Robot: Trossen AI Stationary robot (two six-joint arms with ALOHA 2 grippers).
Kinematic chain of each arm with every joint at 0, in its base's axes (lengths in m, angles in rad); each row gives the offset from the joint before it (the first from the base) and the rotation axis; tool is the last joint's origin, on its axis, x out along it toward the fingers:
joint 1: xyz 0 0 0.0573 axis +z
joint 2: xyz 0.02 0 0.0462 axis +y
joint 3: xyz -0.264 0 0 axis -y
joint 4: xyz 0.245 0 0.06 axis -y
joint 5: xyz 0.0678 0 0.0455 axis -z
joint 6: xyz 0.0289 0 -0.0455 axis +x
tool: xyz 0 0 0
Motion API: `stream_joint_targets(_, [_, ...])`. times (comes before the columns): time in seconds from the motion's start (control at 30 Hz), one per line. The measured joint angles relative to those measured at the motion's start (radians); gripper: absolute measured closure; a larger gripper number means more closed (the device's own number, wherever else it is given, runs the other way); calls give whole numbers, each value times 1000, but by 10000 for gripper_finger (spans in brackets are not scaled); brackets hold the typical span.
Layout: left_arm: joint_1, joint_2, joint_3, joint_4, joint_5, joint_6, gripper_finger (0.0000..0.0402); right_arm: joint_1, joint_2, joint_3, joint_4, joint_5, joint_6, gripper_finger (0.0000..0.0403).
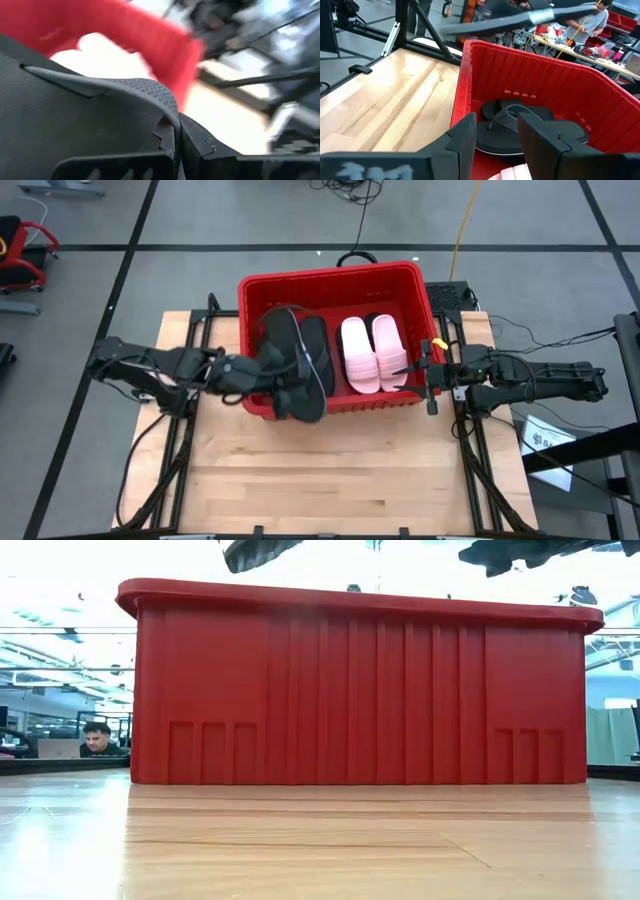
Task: Pick and place slides into bin
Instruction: Put the black slipper into the red organizer bin
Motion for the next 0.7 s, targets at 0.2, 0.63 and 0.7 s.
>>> stream_joint_targets(0.2, [163,-1,0,-214,0,68,401,0,0,0,0,0,0,268])
stream_joint_targets(0.63, [339,149,0,-382,129,195,401,0,0,0,0,0,-1,268])
stream_joint_targets(0.7, [339,180,0,-388,131,188,401,0,0,0,0,0,-1,268])
